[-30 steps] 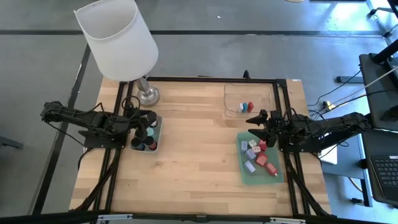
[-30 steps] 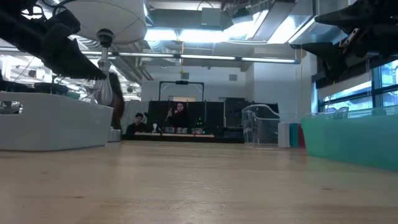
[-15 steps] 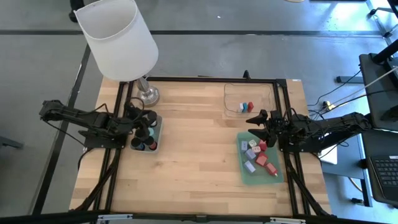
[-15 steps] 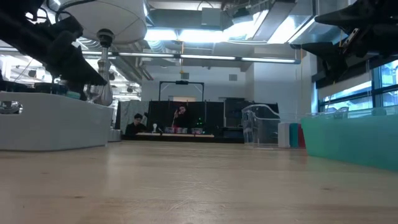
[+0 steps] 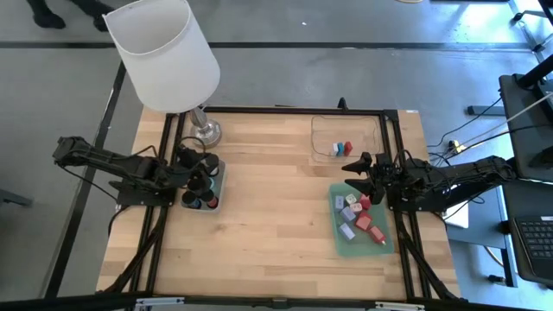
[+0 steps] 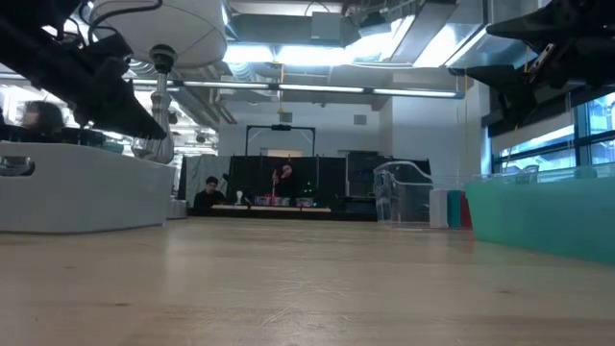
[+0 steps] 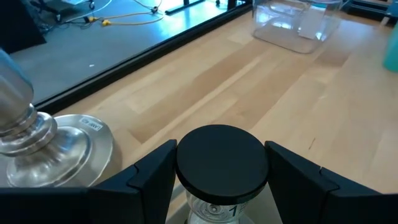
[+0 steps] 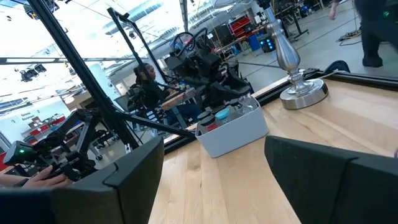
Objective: Pick & Place Office items
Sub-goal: Put the white hourglass into the gray bin
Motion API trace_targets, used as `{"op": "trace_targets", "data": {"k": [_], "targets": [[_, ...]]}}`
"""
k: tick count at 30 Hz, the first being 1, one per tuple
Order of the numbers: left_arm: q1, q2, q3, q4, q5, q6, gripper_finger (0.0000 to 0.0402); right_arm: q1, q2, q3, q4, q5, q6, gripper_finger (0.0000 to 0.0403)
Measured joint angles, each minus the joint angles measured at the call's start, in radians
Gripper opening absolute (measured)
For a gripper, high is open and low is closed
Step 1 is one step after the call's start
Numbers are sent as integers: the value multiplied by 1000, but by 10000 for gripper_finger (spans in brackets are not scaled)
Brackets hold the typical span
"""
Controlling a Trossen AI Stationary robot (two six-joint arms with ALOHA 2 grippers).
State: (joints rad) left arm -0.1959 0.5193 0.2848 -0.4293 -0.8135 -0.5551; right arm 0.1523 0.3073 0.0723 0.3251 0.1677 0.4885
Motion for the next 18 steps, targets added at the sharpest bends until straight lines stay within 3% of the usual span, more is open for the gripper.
{"op": "trace_targets", "data": {"k": [4,11,18], "targets": [[0,8,-3,6,-8,-8,217,0,0,0,0,0,0,281],[0,4,-133,276,-5,12,217,0,0,0,0,0,0,281],[2,2,-128,292,-1,78,217,0,0,0,0,0,0,281]]}}
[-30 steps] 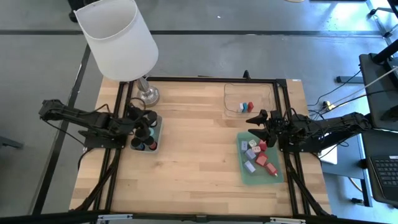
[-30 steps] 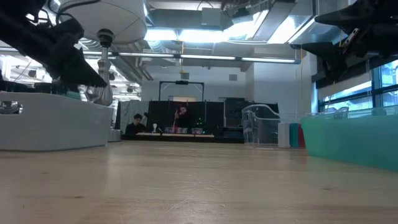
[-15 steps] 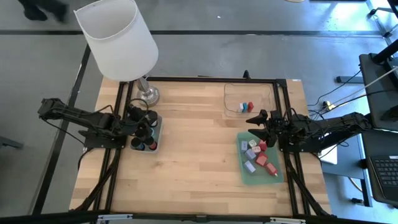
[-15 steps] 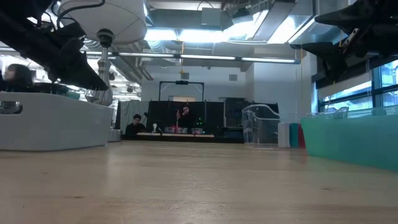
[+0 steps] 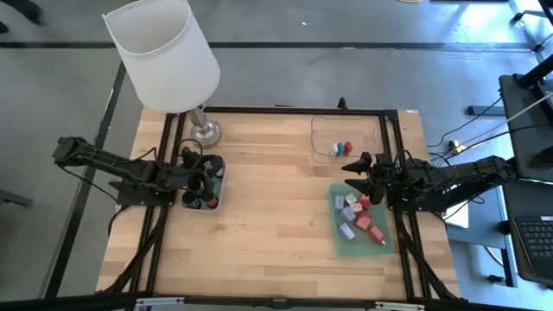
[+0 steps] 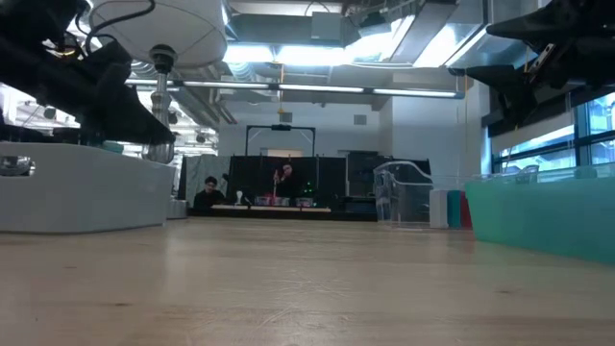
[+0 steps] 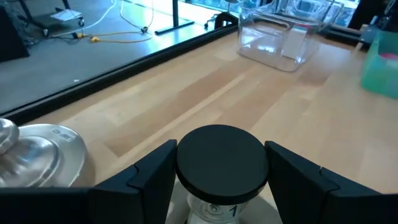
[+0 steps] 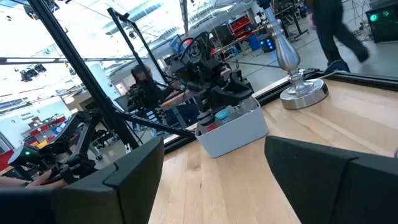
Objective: Pick & Place Office items
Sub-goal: Put the white hourglass into the gray bin, then return to Home Position
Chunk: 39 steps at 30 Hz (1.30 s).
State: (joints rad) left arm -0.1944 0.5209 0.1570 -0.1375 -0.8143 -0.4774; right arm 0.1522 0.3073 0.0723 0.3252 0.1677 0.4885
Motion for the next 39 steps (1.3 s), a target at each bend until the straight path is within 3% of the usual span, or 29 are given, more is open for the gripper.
{"op": "trace_targets", "data": {"k": [11,19,39], "targets": [[0,1,1,-57,73,-34,217,0,0,0,0,0,0,281],[0,1,2,-54,5,-34,218,0,0,0,0,0,0,281],[0,-1,3,-37,-36,-48,259,0,0,0,0,0,0,281]]}}
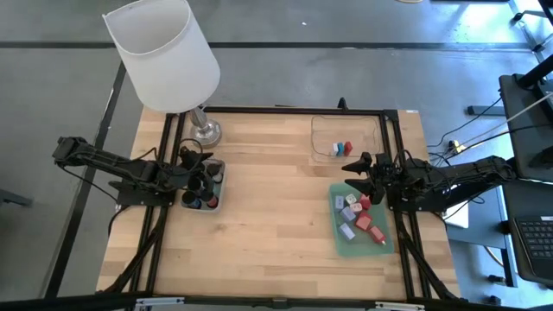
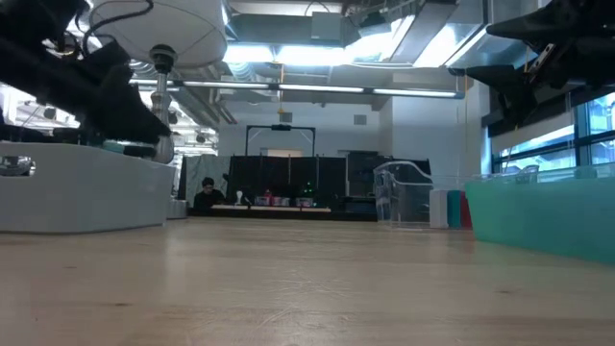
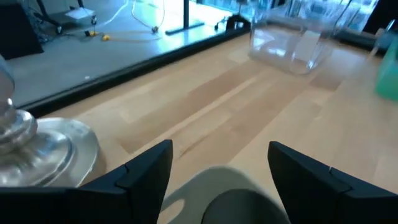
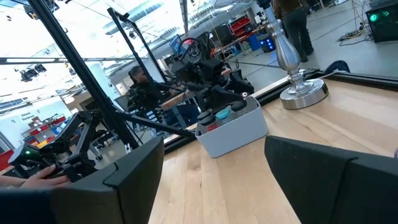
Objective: Pick & Place Office items
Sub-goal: Return to Home Position
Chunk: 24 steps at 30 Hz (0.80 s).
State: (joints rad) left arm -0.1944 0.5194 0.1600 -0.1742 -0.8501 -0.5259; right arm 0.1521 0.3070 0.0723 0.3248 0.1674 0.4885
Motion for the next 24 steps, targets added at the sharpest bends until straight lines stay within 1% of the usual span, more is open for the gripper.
{"op": "trace_targets", "data": {"k": [5,10,14,18,22,24], "targets": [[0,-40,1,118,-20,94,277,0,0,0,0,0,0,281],[0,-97,70,125,-5,155,285,0,0,0,0,0,0,281],[0,-124,154,120,77,242,282,0,0,0,0,0,0,281],[0,-132,234,107,197,322,281,0,0,0,0,0,0,281],[0,-132,272,-5,229,385,281,0,0,0,0,0,0,281],[0,-132,281,-43,259,388,281,0,0,0,0,0,0,281]]}}
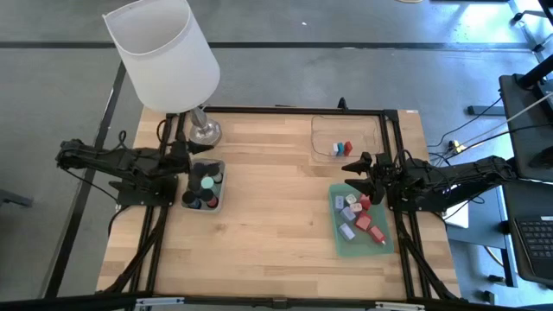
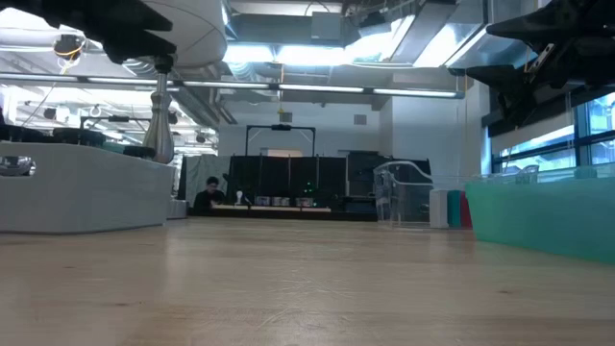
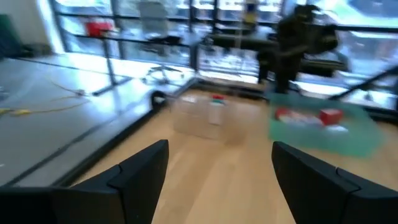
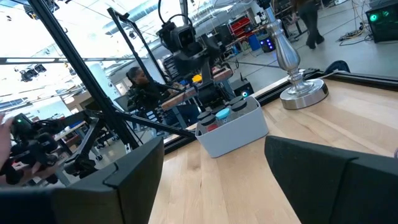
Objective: Pick & Place Office items
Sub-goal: Return to Home Position
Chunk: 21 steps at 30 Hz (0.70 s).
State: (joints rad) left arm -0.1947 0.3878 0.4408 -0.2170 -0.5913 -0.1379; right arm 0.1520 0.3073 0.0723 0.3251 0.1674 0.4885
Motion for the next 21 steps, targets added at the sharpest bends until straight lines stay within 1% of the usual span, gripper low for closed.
{"op": "trace_targets", "data": {"k": [3,4,6,9,12,16,19,21], "targets": [[0,-20,10,-59,115,-20,281,0,0,0,0,0,0,281],[0,-38,11,-87,141,-36,281,0,0,0,0,0,0,281],[0,-76,12,-135,153,-60,281,0,0,0,0,0,0,282],[0,-157,13,-200,134,-66,281,0,0,0,0,0,0,282],[0,-256,10,-218,112,-65,281,0,0,0,0,0,0,282],[0,-379,8,-304,80,-58,281,0,0,0,0,0,0,282],[0,-386,15,-371,6,-84,281,0,0,0,0,0,0,282],[0,-386,22,-355,-29,-84,281,0,0,0,-4,0,0,282]]}}
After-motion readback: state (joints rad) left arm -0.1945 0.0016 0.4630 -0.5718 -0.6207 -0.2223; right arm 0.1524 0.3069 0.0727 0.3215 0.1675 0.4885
